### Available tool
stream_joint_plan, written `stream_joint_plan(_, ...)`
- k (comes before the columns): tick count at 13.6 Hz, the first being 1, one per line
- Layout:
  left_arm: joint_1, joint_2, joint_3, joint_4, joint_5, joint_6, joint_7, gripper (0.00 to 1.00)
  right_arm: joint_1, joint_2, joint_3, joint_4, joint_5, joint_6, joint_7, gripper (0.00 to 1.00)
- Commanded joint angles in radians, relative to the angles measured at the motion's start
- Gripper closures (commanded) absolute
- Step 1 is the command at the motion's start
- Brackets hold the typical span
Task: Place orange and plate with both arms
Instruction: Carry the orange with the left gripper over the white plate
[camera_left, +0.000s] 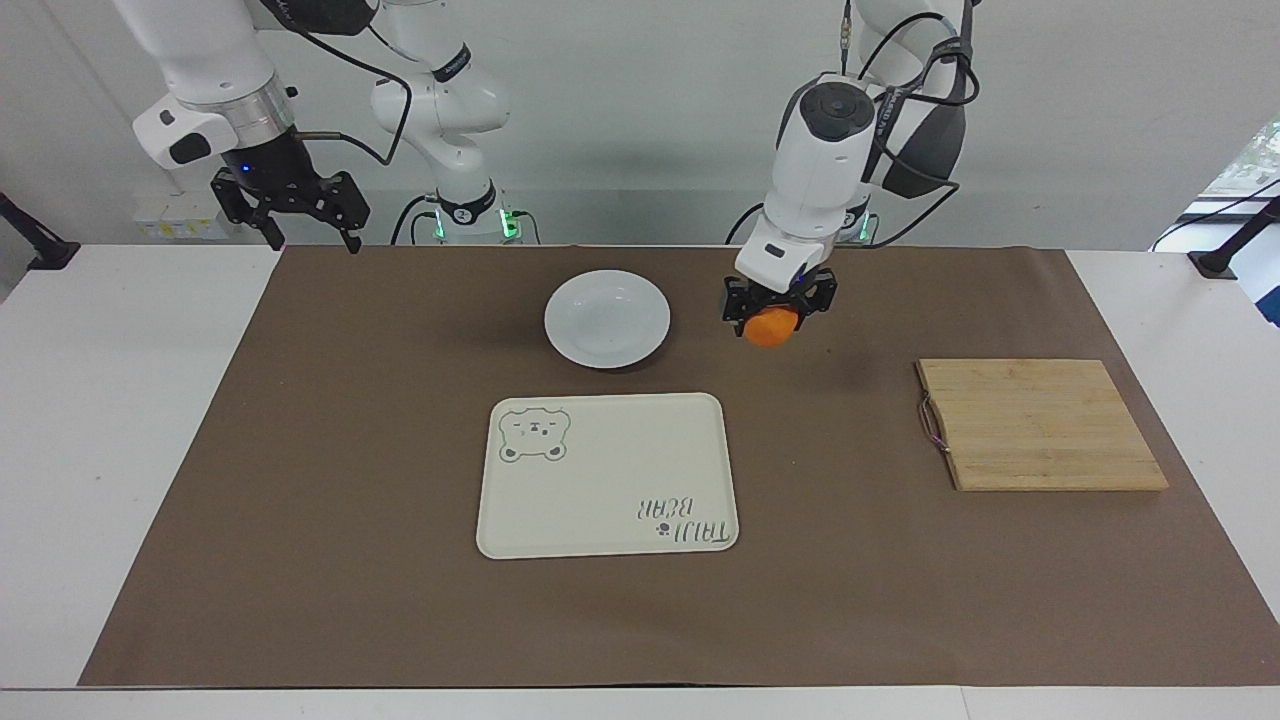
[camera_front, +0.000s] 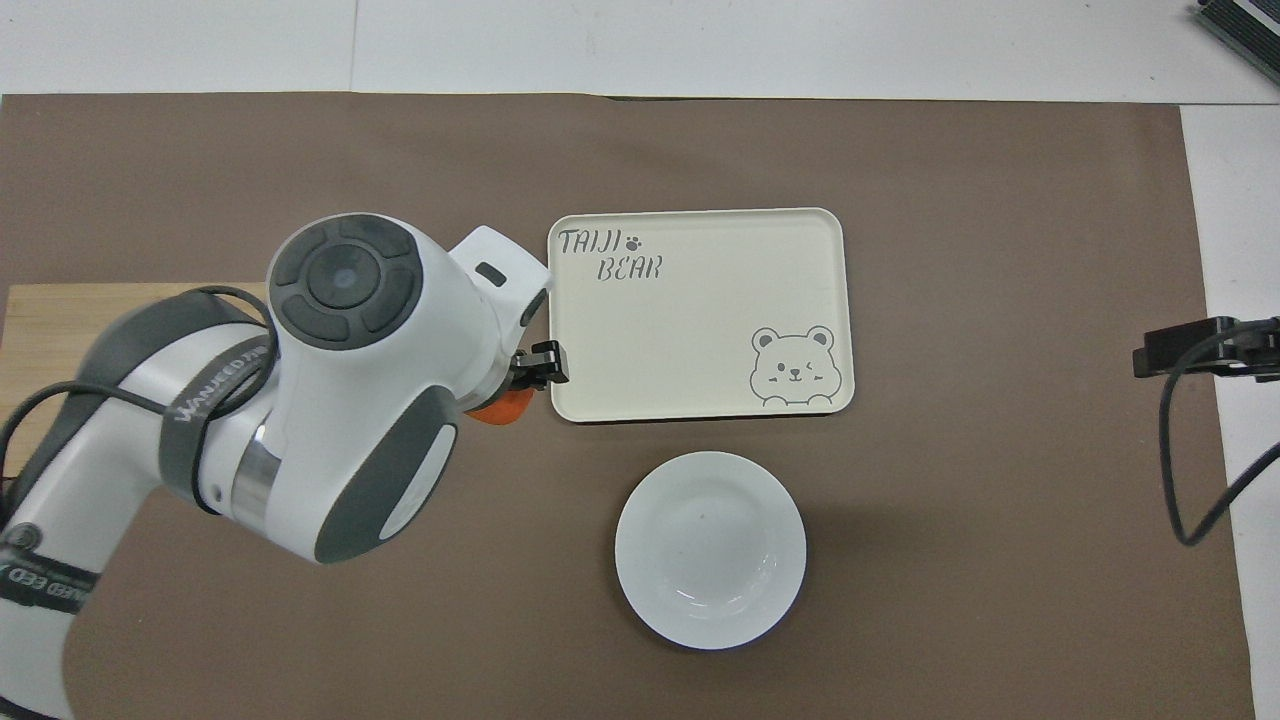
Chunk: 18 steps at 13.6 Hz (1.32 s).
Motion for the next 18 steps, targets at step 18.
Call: stream_joint_plan(18,-0.393,0.18,0.018,-0.199,0.008,0.458,-0.568,0.93,-0.009,-0.012,0.009,-0.006,0.005,-0.005,-0.005,0.0)
